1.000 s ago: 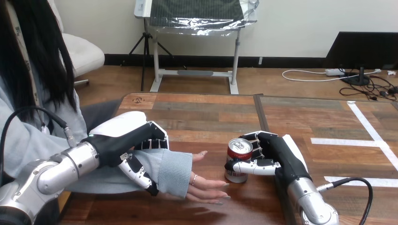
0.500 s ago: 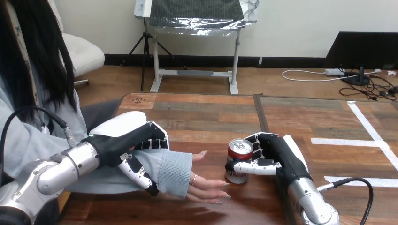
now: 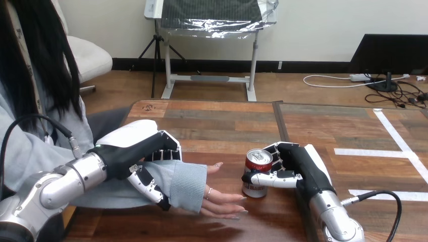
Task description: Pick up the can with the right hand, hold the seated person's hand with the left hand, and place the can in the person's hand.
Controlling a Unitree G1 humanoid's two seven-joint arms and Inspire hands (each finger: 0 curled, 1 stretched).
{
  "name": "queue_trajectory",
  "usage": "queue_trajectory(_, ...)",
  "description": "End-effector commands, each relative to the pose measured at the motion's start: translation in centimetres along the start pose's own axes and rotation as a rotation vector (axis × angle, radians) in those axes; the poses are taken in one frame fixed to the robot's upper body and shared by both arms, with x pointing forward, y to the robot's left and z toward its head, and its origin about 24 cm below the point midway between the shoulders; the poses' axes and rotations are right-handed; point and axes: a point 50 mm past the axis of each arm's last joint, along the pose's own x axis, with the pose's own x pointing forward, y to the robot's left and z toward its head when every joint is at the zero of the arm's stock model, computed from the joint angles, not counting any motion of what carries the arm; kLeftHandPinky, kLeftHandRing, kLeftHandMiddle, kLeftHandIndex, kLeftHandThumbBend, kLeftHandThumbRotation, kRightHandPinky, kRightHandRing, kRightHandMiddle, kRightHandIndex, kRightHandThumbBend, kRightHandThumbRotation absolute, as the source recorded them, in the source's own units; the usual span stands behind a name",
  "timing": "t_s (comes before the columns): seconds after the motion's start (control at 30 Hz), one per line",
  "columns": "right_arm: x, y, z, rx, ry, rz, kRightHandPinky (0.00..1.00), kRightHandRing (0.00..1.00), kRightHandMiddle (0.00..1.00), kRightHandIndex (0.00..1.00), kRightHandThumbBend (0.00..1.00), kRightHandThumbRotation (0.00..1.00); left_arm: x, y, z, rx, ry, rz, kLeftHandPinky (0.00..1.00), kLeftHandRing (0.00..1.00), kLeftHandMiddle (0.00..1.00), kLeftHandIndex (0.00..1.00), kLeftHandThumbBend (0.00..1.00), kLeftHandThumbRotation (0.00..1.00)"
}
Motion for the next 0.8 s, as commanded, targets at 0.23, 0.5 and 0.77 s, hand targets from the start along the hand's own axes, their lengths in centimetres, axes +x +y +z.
queue_trajectory(0.23,1.3,-1.5,3.1,-0.064,-0.143,-0.043,0.34,0.4,0.47,0.49,0.84,0.0,2.1,5.3,2.7,0.063,-0.149,0.173,0.27,0.32,0.39,0.42,0.94,0.0)
queue_trajectory(0.5,1.3,-1.5,3.6,-0.069,-0.185,-0.043,0.34,0.4,0.47,0.49,0.84,0.0,2.2,5.4,2.7,0.054,-0.142,0.168,0.27,0.32,0.39,0.42,0.94,0.0)
queue_trajectory(0.77,1.4,-1.2,4.2,-0.067,-0.224,-0.032,0.34,0.4,0.47,0.49,0.84,0.0,2.3,5.4,2.8,0.067,-0.143,0.171,0.27,0.32,0.39,0.42,0.94,0.0)
